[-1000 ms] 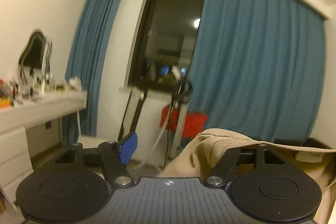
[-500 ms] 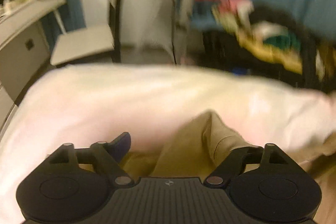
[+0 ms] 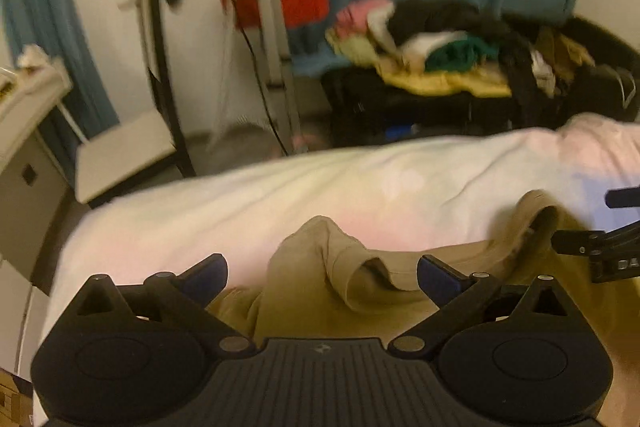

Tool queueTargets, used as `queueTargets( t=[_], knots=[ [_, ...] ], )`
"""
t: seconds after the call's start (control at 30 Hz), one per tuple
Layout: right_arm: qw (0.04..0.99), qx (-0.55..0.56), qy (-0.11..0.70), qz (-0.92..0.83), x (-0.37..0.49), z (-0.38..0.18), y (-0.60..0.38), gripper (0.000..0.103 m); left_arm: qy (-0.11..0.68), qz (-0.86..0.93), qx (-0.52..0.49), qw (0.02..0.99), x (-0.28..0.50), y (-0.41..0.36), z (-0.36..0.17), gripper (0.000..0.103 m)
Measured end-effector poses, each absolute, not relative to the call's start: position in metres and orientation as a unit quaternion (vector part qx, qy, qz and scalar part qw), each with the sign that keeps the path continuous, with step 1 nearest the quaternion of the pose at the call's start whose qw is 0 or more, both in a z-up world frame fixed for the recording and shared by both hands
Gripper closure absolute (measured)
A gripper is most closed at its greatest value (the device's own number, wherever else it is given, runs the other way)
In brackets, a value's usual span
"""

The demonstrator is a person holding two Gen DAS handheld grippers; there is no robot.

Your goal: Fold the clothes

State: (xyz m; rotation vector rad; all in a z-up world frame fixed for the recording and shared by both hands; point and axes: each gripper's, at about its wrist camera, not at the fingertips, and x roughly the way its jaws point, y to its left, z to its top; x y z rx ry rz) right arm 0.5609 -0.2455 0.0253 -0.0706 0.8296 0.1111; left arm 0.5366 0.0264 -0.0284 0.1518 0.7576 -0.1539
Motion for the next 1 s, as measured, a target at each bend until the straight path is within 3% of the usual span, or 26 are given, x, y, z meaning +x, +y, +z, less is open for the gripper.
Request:
queueTargets(
  t=[0.6, 0.8, 1.0],
  knots=[
    [0.973, 0.087, 0.199, 0.076, 0.232, 0.137, -0.237, 0.0, 0.229, -0.04, -0.067, 0.97, 0.147, 0.099, 0.066, 0.001],
    [0.978, 0.096, 0.171, 0.074, 0.159, 0.164, -0.233, 0.0, 0.231, -0.036, -0.147, 0.961, 0.101, 0.127, 0.092, 0.003],
    [0.962, 0.176, 0.185, 0.093, 0.121, 0.144, -0.25, 0.0, 0.257, -0.027, -0.273, 0.927, 0.1, 0.164, 0.081, 0.006]
  ],
)
